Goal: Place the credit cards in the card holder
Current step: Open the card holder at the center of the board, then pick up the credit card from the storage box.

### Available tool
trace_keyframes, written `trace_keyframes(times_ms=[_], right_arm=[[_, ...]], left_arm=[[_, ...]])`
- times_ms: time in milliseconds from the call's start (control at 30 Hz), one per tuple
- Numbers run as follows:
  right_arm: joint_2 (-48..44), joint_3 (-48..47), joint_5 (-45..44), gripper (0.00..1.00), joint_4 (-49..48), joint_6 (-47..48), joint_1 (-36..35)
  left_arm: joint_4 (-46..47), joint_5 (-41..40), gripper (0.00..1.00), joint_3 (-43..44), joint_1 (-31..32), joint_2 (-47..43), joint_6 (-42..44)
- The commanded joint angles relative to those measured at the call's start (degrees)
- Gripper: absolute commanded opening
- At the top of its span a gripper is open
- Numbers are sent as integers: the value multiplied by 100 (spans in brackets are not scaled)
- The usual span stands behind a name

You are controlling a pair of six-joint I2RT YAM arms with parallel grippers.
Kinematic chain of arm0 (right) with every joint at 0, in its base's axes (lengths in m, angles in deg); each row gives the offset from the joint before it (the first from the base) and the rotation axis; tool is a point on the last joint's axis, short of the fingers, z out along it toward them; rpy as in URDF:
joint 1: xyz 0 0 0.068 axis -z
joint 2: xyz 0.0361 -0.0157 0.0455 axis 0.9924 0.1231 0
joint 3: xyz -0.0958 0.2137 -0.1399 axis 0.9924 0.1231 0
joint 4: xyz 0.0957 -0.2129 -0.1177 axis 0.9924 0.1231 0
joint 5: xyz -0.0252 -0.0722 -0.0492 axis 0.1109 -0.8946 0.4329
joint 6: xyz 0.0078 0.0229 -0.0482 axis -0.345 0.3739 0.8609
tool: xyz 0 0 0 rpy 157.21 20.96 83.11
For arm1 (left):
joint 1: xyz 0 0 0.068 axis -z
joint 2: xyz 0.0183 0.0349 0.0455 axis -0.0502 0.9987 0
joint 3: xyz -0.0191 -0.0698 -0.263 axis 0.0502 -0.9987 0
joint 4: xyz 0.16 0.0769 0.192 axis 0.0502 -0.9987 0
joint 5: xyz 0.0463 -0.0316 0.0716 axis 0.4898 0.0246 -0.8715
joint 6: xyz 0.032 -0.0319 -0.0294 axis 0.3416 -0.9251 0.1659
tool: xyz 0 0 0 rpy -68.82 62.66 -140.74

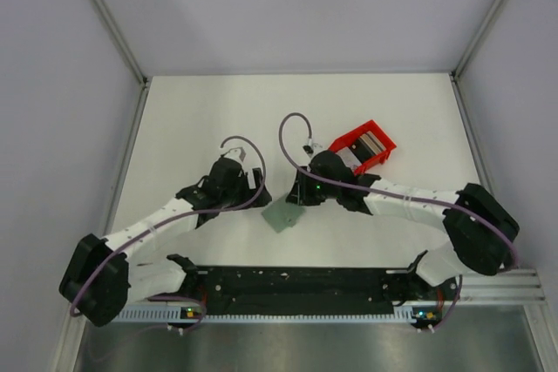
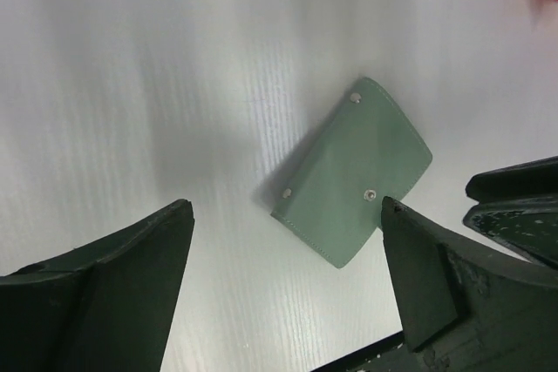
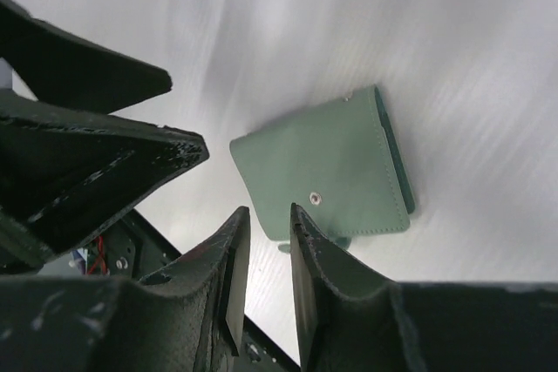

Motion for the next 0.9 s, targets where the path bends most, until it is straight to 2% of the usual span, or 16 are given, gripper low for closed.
trace_keyframes(times_ms=[0, 200, 367, 533, 767, 833, 867], right_arm=[[562, -882, -188, 25, 519, 88, -223], [1046, -823, 145, 19, 748, 219, -232], [714, -217, 523, 16, 696, 369, -223], [247, 100, 532, 12, 907, 658, -223], [493, -39, 463, 9, 1494, 1108, -136], [231, -101, 383, 9, 1557, 1116, 75], [47, -136, 348, 13, 1566, 1125, 293]], left_arm=[[-951, -1204, 96, 473, -49, -355, -69], [-1260, -1478, 98, 789, -181, -364, -17], [-1216, -1381, 98, 939, -234, -145, 63], [-1015, -1144, 98, 1053, -252, 145, 124], [-821, -749, 98, 1185, -278, 497, 238], [-759, -670, 98, 1203, -269, 506, 300], [-724, -643, 98, 1220, -269, 506, 335]])
